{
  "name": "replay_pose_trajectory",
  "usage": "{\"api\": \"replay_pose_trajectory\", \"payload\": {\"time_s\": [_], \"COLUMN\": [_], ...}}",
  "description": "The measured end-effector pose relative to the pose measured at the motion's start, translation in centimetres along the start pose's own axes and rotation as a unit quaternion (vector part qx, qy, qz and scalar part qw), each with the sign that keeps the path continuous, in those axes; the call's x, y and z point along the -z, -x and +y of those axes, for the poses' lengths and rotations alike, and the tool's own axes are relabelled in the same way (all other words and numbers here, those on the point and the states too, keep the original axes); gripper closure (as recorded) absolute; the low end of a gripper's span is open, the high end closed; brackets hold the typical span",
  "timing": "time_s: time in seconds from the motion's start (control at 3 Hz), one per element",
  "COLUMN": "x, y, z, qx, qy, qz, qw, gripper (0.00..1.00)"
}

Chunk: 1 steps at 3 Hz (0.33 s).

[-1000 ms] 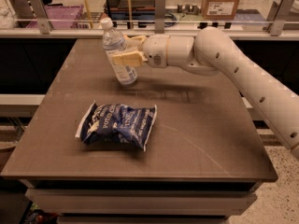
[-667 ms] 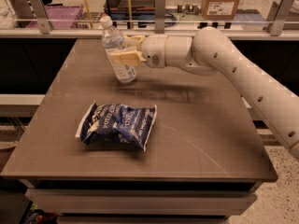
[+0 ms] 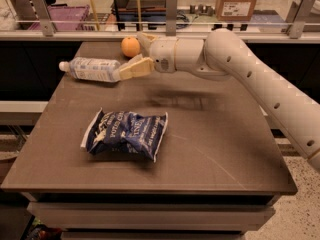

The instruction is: Place blue plastic bottle upright

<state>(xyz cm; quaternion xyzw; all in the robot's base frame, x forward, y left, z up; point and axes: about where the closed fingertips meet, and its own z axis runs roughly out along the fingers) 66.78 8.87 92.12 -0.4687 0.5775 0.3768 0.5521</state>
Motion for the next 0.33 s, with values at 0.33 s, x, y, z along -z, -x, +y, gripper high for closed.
{"api": "replay_pose_trajectory", "payload": {"time_s": [0.33], "x": [-0.01], "y": [0.00], "z": [0.01], "qx": [0.000], "qy": [0.000], "qz": [0.000], "qw": [1.0000], "gripper": [0.00]}}
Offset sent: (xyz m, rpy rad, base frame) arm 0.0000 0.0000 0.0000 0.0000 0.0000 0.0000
